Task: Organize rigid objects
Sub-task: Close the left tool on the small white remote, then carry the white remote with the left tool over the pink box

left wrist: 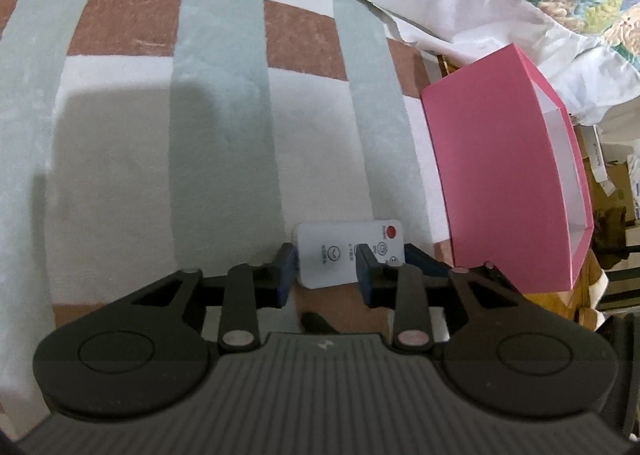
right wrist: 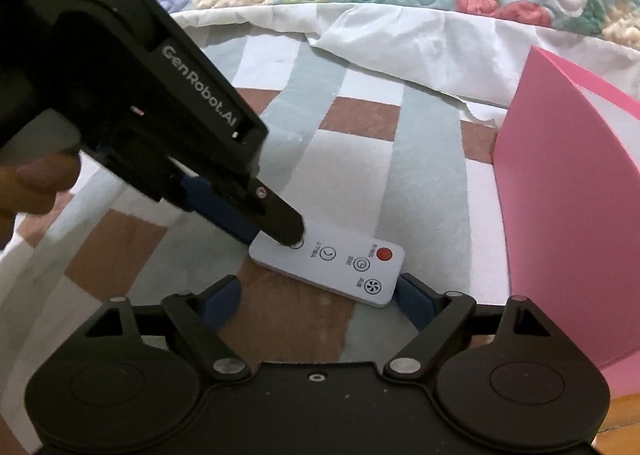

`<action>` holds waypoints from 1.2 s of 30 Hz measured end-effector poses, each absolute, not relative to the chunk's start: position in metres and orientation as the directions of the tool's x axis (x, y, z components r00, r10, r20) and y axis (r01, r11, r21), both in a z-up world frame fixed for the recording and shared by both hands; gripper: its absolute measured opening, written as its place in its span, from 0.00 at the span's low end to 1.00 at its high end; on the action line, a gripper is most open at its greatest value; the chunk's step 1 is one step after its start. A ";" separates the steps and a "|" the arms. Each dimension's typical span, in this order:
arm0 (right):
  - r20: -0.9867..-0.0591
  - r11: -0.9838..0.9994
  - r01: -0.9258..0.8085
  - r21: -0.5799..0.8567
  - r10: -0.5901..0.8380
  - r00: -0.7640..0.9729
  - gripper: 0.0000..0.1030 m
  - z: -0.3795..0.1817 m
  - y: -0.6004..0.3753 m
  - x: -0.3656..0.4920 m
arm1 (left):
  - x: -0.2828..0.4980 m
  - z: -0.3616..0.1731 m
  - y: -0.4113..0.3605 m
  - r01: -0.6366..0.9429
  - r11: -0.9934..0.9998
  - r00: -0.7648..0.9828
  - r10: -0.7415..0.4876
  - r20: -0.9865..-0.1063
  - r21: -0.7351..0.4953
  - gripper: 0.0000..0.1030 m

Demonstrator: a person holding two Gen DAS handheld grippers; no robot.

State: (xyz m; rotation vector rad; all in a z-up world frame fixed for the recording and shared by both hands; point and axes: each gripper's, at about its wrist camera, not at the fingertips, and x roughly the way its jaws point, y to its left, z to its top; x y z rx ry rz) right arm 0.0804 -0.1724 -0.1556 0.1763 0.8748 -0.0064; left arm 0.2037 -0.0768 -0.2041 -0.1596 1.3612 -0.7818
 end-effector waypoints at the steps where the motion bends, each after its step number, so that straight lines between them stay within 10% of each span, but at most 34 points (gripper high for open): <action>1: -0.765 0.986 0.080 0.148 0.062 0.641 0.82 -0.155 -0.172 0.081 | 0.201 -0.202 -0.078 0.418 0.747 0.013 -0.574 -0.819 -0.517 0.29; 36: -0.572 0.997 0.060 -0.049 -0.077 0.817 0.66 -0.015 -0.211 0.019 | 0.112 -0.038 -0.091 0.576 0.641 0.158 -0.696 -0.701 -0.507 0.30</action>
